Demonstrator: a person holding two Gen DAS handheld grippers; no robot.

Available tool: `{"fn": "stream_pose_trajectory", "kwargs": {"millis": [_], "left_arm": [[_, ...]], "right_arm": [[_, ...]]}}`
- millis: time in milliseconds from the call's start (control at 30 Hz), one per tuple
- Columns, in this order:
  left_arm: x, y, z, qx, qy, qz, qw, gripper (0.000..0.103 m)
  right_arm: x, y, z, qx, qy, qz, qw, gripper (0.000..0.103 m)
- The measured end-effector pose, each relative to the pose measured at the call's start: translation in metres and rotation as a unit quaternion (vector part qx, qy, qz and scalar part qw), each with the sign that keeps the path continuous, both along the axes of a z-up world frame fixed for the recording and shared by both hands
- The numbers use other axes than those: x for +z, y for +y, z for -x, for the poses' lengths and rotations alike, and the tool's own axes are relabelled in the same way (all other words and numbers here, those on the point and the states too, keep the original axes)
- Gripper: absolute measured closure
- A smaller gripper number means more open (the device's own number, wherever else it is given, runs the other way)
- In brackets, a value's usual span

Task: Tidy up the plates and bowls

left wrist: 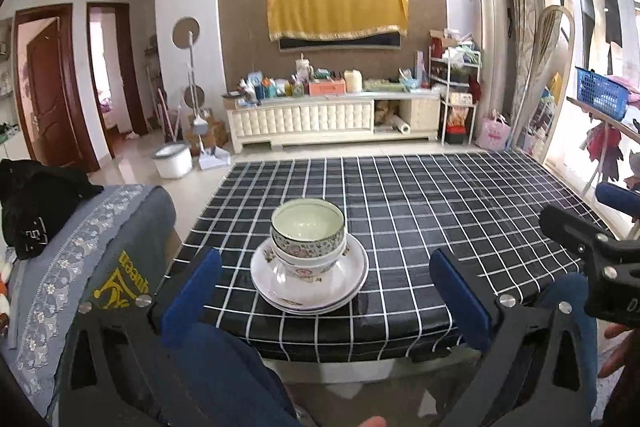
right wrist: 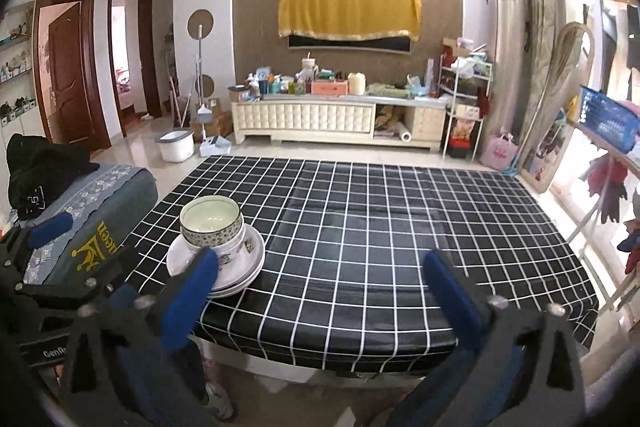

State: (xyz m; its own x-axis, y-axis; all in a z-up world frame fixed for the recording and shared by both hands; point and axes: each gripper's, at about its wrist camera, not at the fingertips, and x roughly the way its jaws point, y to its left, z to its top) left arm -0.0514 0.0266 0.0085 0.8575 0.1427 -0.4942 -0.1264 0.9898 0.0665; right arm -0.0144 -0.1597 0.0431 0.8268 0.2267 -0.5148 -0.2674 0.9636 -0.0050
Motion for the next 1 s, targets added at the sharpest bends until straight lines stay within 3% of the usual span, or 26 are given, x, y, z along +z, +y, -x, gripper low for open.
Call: {"fn": "stream_pose_trajectory", "kwargs": {"millis": [167, 1000], "left_arm": [[0.002, -0.004, 0.010, 0.002, -0.003, 0.002, 1.0000, 0.000], [0.008, -0.016, 0.034, -0.024, -0.017, 0.010, 0.9995, 0.000]], "right_arm": [[0.001, -0.002, 0.017, -0.005, -0.023, 0.013, 1.000, 0.000], [-0.004, -0.013, 0.036, -0.011, -0.026, 0.003, 1.000, 0.000]]}}
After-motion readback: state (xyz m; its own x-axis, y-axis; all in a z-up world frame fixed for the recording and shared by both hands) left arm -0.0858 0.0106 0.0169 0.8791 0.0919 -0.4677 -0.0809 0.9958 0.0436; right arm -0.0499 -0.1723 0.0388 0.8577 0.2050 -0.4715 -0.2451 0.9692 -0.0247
